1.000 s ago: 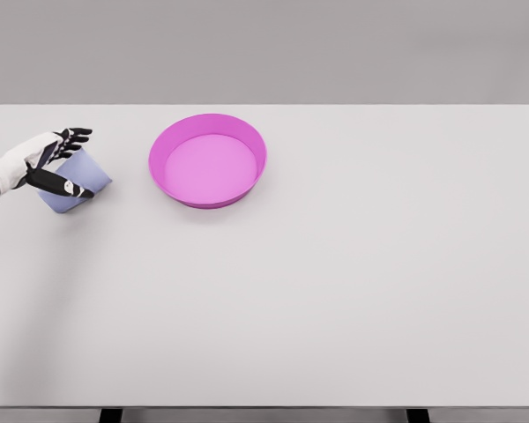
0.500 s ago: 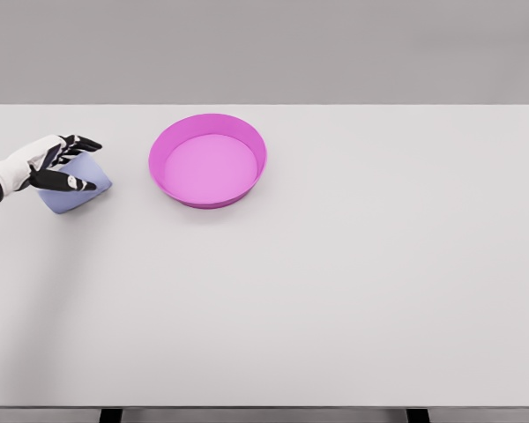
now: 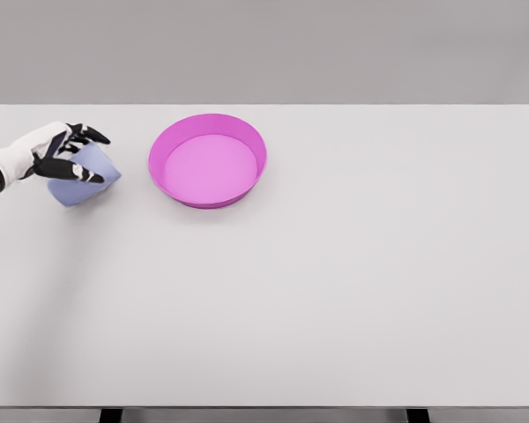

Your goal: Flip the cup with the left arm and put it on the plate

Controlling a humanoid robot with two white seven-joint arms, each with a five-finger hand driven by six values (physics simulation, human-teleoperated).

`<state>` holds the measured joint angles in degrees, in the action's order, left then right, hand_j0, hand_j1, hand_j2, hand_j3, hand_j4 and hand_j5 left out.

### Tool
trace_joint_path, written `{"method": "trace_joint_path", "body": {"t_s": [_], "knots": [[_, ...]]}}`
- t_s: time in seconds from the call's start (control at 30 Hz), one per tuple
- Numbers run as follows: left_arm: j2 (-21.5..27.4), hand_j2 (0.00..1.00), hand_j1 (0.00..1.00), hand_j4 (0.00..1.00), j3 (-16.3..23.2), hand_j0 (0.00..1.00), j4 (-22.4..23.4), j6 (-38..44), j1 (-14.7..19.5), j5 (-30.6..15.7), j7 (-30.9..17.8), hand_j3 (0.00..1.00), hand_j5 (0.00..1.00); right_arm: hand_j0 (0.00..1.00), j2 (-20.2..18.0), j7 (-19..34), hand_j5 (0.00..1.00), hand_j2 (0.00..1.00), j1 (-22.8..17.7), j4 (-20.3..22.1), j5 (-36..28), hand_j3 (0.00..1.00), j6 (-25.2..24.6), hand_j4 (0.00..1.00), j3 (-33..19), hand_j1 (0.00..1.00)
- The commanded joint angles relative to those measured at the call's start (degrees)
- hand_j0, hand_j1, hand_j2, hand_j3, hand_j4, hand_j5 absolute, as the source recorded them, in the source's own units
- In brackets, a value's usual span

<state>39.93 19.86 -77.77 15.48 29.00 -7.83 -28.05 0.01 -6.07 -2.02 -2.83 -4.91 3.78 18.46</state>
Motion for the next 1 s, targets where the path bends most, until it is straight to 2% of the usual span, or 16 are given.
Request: {"method": "trace_joint_path", "body": {"t_s": [0.0,0.43,0.7,0.97], "knots": [[-0.12,0.57,0.57,0.57,-0.17,0.57,-0.81,-1.59,0.17,-0.79,-0.25,0.57,0.57,1.0,-0.01,0.0,1.0,1.0,0.0,-0.07,-0.01,1.0,0.0,1.0,0.0,1.0],[-4.86,0.57,0.57,0.57,-4.65,0.57,-1.34,-6.6,1.14,-3.33,0.1,0.57,0.57,1.0,-0.01,0.0,1.0,1.0,0.0,0.01,-0.01,1.0,0.0,1.0,0.0,1.0],[-11.81,0.59,0.59,0.59,-8.35,0.59,-1.16,-9.06,1.06,-3.42,0.36,0.59,0.59,1.0,-0.01,0.0,1.0,1.0,0.0,0.01,-0.01,1.0,0.0,1.0,0.0,1.0],[-18.75,0.6,0.6,0.6,-11.69,0.6,-0.63,-15.66,0.44,-4.21,0.36,0.6,0.6,1.0,-0.01,0.0,1.0,1.0,0.0,0.01,-0.01,1.0,0.0,1.0,0.0,1.0]]}}
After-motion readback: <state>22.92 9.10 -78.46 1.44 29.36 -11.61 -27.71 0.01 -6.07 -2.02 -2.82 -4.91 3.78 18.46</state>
